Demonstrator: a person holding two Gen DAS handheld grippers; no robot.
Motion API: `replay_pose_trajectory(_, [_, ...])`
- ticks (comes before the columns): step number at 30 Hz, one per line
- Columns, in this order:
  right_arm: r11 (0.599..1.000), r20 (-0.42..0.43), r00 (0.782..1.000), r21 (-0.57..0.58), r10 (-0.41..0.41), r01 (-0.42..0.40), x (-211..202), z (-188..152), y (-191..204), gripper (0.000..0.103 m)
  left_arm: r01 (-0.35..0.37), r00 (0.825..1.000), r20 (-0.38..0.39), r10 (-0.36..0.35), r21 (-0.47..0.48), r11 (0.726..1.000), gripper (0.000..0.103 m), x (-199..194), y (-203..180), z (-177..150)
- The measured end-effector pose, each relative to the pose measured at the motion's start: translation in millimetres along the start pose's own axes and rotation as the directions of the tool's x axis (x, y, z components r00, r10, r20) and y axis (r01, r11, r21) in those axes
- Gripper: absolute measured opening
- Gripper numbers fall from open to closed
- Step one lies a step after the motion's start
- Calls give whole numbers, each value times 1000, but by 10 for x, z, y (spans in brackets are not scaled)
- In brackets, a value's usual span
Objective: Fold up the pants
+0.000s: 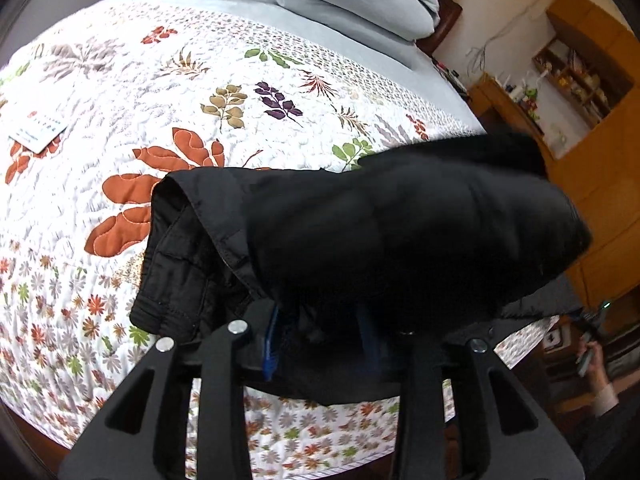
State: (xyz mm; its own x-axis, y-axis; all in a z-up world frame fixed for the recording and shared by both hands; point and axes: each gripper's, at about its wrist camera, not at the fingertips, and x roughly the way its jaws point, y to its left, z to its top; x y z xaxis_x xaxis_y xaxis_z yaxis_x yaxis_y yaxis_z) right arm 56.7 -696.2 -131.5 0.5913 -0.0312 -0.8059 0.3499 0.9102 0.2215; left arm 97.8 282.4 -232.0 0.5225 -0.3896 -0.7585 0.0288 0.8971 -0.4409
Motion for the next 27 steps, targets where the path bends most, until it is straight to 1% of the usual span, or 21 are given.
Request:
replay_pose_trajectory(2, [1000,40,999,-20,-14,15,-223,42,146,53,2,1000,9,-2,-1,1000,39,-8,4,-10])
replay_pose_trajectory(4, [998,84,996,-61,-1,6,-409,107,390,53,1,1000,13,-1,-3,1000,43,-44,35,-64])
replay_pose_trajectory(5, [996,105,994,-87,12,-3,-476,148,523,54,-4,1000,17,4,0,1000,47,-78,58,-110])
replay_pose_trajectory(6, [994,125,992,-110,26,-12,-527,184,657,61,-19,1000,20,19,5,1000,53,-116,55,-147])
replay_pose_trajectory(7, [991,138,990,-132,37,-19,-555,226,792,63,-33,999,21,33,10,999,58,-152,51,-174])
replay_pose_trajectory(8, [987,144,988,-157,48,-25,-561,258,917,65,-69,998,16,68,8,998,84,-202,63,-213])
replay_pose_trajectory(9, [984,146,988,-174,56,-30,-560,261,992,71,-123,992,28,123,-7,992,92,-292,84,-240])
replay_pose_trajectory(10, [981,148,988,-191,53,-24,-532,281,1071,75,-141,988,53,142,-23,990,92,-410,122,-309])
replay_pose_trajectory(11, [980,149,988,-198,37,-7,-489,286,1120,78,-144,987,62,146,-39,989,92,-501,166,-359])
replay_pose_trajectory(13, [984,139,990,-177,20,5,-400,277,1130,78,-152,985,69,161,-123,981,92,-758,273,-501])
replay_pose_trajectory(14, [988,139,990,-153,22,-1,-381,270,1110,78,-142,985,73,156,-173,975,92,-893,284,-584])
replay_pose_trajectory(16, [995,142,989,-93,38,-24,-364,272,1050,78,-110,990,65,126,-214,971,92,-1022,212,-678])
replay_pose_trajectory(17, [997,148,988,-63,49,-40,-364,261,1012,78,-77,993,66,94,-217,973,92,-1087,145,-747])
replay_pose_trajectory(18, [998,152,987,-44,52,-45,-369,256,986,78,-32,996,72,48,-209,977,92,-1124,-5,-772])
replay_pose_trajectory(20, [998,156,986,-14,56,-55,-382,234,927,78,55,995,92,-37,-198,979,92,-1147,-321,-770])
replay_pose_trajectory(21, [999,157,986,-8,54,-53,-387,234,914,78,125,988,116,-103,-195,973,92,-1149,-489,-737])
replay_pose_trajectory(22, [998,159,986,0,56,-57,-406,222,887,78,187,977,141,-160,-200,962,92,-1128,-631,-688])
replay_pose_trajectory(24, [998,168,984,10,65,-67,-443,208,847,78,260,961,161,-227,-230,938,92,-1024,-867,-555])
replay_pose_trajectory(25, [997,173,983,10,67,-70,-460,204,827,78,265,961,155,-231,-252,931,92,-959,-938,-474])
replay_pose_trajectory(26, [997,177,982,9,68,-71,-485,193,808,78,244,967,138,-213,-275,930,92,-891,-988,-428])
replay_pose_trajectory(27, [998,180,981,8,67,-70,-504,189,796,78,178,984,85,-158,-336,925,92,-753,-1004,-343])
